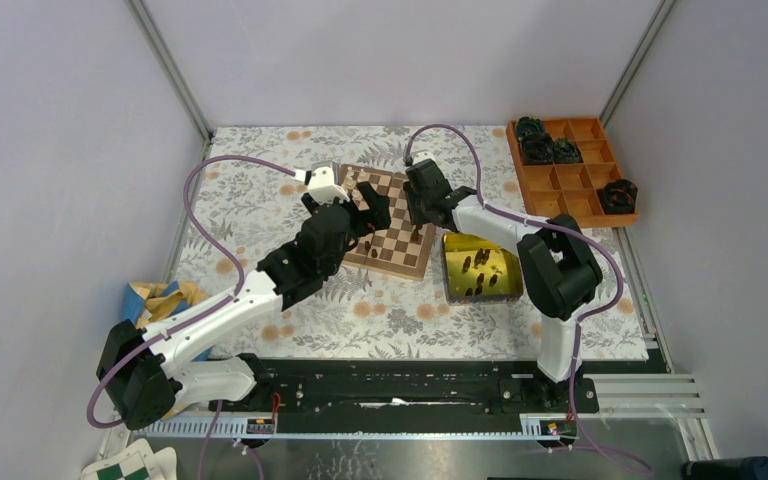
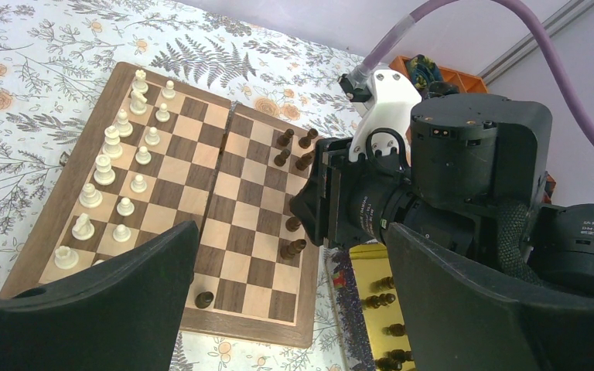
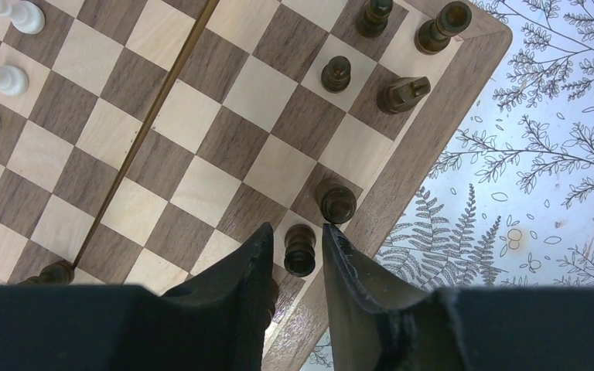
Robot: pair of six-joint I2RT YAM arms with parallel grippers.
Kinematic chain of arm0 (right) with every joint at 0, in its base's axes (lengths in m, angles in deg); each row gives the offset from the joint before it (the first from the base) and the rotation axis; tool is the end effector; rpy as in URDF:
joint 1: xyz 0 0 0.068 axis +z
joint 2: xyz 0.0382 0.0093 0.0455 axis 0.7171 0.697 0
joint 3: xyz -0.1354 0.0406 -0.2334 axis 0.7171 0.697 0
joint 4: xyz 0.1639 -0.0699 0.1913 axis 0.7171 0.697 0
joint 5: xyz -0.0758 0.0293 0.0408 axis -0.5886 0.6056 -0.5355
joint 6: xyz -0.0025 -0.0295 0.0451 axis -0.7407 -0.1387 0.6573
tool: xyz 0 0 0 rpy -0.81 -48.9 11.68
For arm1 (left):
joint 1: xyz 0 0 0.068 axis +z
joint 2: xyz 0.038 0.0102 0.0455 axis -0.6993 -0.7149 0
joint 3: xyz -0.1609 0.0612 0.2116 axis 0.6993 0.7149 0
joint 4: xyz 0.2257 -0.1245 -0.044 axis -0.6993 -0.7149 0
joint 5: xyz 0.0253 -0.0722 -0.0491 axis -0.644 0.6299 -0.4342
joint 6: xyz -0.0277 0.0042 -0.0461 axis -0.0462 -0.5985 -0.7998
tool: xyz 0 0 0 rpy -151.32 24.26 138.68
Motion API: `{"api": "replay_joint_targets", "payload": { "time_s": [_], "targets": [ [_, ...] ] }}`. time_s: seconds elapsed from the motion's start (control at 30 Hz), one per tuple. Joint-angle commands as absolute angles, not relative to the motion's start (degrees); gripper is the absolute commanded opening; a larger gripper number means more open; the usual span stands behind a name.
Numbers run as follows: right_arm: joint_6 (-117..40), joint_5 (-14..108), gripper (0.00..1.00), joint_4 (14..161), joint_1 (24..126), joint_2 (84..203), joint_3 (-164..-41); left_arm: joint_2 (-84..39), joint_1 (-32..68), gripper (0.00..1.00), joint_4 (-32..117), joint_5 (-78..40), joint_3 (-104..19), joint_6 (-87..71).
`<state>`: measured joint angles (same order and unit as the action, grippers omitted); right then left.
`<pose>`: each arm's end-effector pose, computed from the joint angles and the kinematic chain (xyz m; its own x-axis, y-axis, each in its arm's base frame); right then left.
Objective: Set up the chess pieces on the board
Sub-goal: Place the chess piece on the chessboard, then pick up the chess piece from the chessboard.
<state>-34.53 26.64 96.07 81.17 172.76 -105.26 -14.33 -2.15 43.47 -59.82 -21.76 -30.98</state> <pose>0.3588 0.2452 0.2103 -0.6097 -0.2062 -0.7654 -0.3259 0.9454 0.0050 0.2016 -0.1847 0.3220 -0.2739 -0.3991 -0.8750 0.1206 0.8884 -0.4430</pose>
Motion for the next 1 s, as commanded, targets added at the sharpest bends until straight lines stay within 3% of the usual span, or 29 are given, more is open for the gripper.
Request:
{"api": "replay_joint_targets", "payload": {
  "time_s": [0.0,0.5,0.97],
  "targets": [
    [-35.9,27.9,0.37,93.2,81.8,170.7,-105.5,-14.4,-2.4,0.99,45.1,-61.1,-21.3,-31.8],
    [-38.6,27.7,0.41,88.8,82.4,162.8,-102.5,-11.1,-2.4,0.99,42.8,-63.4,-22.3,-31.6],
    [-43.4,30.8,0.46,88.3,90.4,161.4,-104.7,2.8,-2.5,0.99,34.4,-67.2,-22.2,-31.6]
  ]
}}
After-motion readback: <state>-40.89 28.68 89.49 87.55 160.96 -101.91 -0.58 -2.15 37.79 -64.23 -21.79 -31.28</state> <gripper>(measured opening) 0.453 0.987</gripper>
